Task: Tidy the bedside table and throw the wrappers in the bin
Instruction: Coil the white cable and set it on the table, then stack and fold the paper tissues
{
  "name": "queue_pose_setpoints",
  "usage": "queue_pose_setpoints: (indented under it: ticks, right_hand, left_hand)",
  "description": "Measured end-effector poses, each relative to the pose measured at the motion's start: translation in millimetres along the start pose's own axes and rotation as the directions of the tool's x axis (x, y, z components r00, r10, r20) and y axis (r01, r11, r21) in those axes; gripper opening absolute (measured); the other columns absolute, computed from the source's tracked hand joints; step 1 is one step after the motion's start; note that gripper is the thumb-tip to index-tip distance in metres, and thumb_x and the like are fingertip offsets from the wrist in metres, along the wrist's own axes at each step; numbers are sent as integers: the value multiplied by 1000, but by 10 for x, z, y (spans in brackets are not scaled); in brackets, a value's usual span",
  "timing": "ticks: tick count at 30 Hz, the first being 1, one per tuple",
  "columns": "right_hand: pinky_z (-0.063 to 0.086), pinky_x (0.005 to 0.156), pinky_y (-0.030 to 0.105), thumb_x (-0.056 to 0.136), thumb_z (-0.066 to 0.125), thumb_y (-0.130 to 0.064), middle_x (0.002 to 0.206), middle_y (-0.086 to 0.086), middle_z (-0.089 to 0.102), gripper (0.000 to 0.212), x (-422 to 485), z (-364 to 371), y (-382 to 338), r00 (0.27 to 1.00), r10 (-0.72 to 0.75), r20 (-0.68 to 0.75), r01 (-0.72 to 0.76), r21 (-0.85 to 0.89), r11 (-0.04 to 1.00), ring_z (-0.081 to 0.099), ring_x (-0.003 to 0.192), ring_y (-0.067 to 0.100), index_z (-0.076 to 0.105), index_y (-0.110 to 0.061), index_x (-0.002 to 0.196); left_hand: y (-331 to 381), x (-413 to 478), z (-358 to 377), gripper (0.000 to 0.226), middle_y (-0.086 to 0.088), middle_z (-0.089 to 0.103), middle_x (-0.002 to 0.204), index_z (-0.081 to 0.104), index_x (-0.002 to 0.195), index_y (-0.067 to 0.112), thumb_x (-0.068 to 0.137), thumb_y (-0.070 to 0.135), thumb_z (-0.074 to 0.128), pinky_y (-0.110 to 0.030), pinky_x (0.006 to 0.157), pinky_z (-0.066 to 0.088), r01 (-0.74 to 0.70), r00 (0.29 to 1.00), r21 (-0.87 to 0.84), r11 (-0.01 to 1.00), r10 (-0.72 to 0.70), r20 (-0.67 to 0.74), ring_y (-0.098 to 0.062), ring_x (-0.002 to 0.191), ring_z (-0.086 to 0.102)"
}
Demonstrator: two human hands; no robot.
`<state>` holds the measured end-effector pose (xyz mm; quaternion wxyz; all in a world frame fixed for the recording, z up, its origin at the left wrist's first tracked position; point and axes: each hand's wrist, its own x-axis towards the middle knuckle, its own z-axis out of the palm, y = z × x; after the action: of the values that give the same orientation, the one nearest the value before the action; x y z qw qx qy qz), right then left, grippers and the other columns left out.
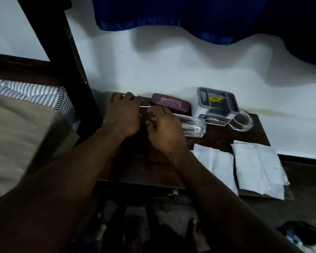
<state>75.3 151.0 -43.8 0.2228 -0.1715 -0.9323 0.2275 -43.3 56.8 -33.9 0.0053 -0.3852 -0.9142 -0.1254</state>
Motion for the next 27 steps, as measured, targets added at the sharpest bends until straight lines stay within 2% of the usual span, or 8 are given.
queue_pose_setpoints:
  ticks: [6,10,13,17,19,21,23,27]
  right_hand:
    - [59,80,44,82,70,-13,109,9,73,31,-326,-432,117,997,36,-64,-34,26,999,72,92,31,69,-15,114]
    - [57,77,39,81,70,-13,102,7,75,26,-686,-779,251,991,45,-128,-50,-35,998,71,91,30,71,-17,106]
    - [58,74,41,82,70,-15,94,3,74,16,-924,-999,346,987,91,-131,-89,23,996,72,85,24,71,-17,97]
    - [59,76,41,81,81,-16,95,-3,75,17,-1177,-1207,474,978,202,-46,-201,28,979,72,83,18,71,-20,95]
    - [58,83,40,82,84,-19,100,-2,76,20,-1283,-1303,532,961,268,62,-268,-7,963,73,87,21,74,-19,98]
    - [55,90,36,85,83,-25,106,-2,77,21,-1367,-1409,597,911,356,211,-347,-77,935,72,93,19,75,-19,103]
    - [54,90,32,87,82,-28,107,-4,77,21,-1421,-1495,671,865,403,299,-377,-142,915,71,94,16,76,-21,106]
    - [57,86,32,85,83,-29,104,-4,77,18,-1442,-1631,891,846,440,302,-406,-171,898,73,90,17,74,-23,100]
  left_hand:
    - [303,-302,-104,45,-11,62,125,62,128,21,83,25,67,-48,93,53,-50,999,-143,988,49,-15,-39,117,56]
    - [630,-544,-172,37,-8,67,117,65,117,26,80,25,68,-47,90,54,-114,993,-214,970,115,-10,-36,109,61]
    - [904,-749,-202,37,-7,68,117,64,118,26,81,28,69,-46,91,54,-156,986,-233,960,167,26,-34,109,62]
    - [1234,-998,-200,27,-3,72,115,69,110,26,83,26,68,-41,87,56,-189,976,-285,940,211,47,-30,105,67]
    - [1368,-1082,-167,25,0,74,114,71,111,26,87,29,67,-36,89,55,-188,973,-294,937,219,78,-25,106,68]
    - [1474,-1124,-100,24,3,74,114,73,113,28,90,32,70,-33,91,53,-183,967,-291,939,225,121,-20,109,67]
    - [1545,-1115,-16,24,4,73,114,72,113,29,90,35,72,-34,92,53,-198,955,-286,937,250,157,-18,108,66]
    - [1643,-964,90,27,4,71,117,71,115,29,89,35,74,-33,88,53,-217,938,-251,943,272,213,-19,107,66]
